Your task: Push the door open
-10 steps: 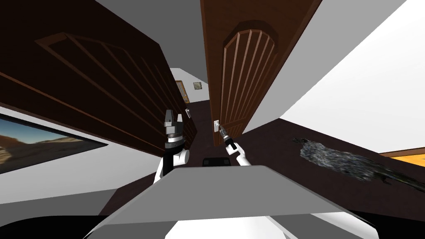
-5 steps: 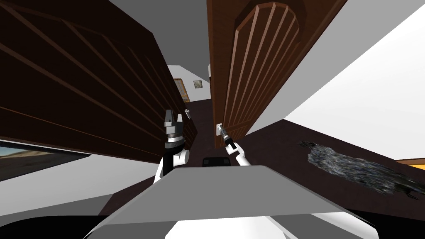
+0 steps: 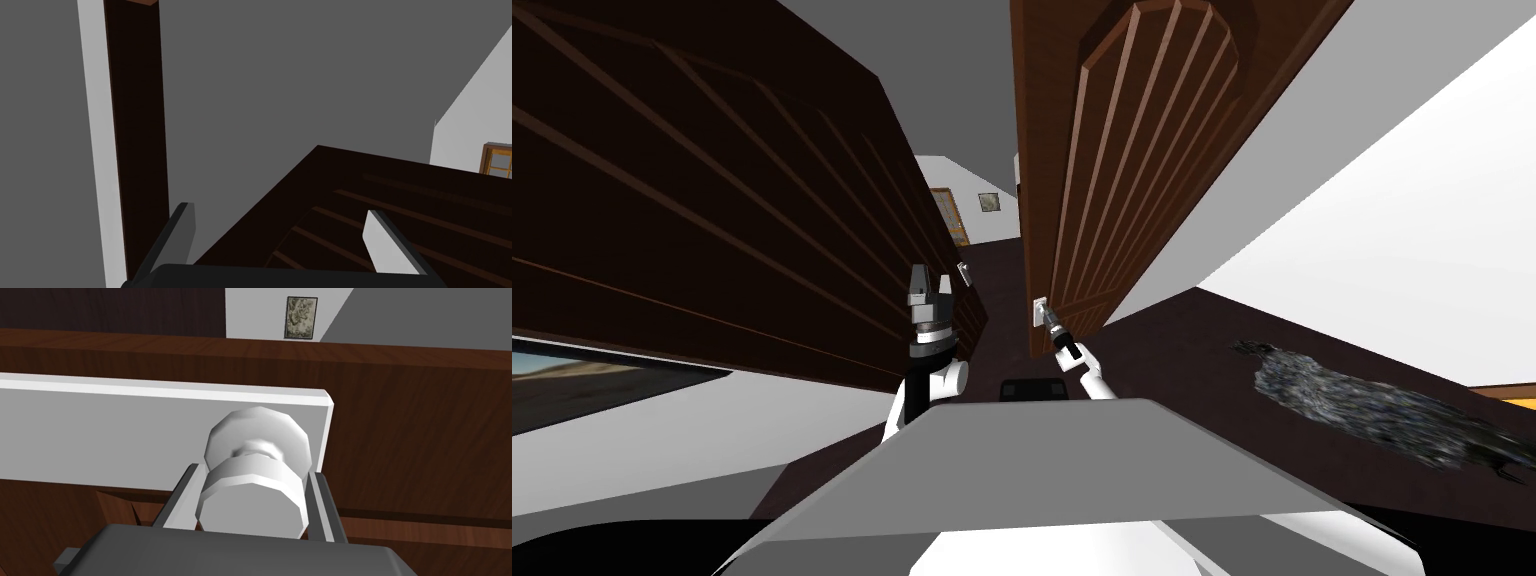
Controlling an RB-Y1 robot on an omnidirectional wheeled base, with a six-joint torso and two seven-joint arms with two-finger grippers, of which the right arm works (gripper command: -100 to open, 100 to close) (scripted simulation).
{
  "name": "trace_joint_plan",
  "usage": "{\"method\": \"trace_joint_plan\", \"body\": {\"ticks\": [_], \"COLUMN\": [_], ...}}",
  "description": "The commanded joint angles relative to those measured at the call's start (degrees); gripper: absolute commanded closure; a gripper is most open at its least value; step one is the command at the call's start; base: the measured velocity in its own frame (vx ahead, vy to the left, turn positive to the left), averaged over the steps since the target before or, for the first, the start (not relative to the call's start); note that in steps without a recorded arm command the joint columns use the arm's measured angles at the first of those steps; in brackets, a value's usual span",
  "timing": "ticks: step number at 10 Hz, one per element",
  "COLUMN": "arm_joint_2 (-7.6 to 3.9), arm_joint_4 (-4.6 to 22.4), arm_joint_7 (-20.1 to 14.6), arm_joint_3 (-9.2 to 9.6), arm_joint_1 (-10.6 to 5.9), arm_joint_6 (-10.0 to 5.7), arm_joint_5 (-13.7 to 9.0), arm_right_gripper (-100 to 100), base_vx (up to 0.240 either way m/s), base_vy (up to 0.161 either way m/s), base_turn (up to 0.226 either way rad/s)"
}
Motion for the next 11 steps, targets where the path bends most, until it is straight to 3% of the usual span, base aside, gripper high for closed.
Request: {"method": "trace_joint_plan", "body": {"ticks": [1, 11], "arm_joint_2": [-0.02, 0.07], "arm_joint_4": [0.1, 1.7], "arm_joint_7": [0.0, 2.2], "arm_joint_3": [0.10, -5.33], "arm_joint_1": [0.29, -1.36], "arm_joint_6": [-0.03, 0.31], "arm_joint_5": [0.0, -0.3], "arm_right_gripper": [100, 100], "base_vx": [0.000, 0.142], "base_vy": [0.000, 0.087], "base_turn": [0.000, -0.055]}}
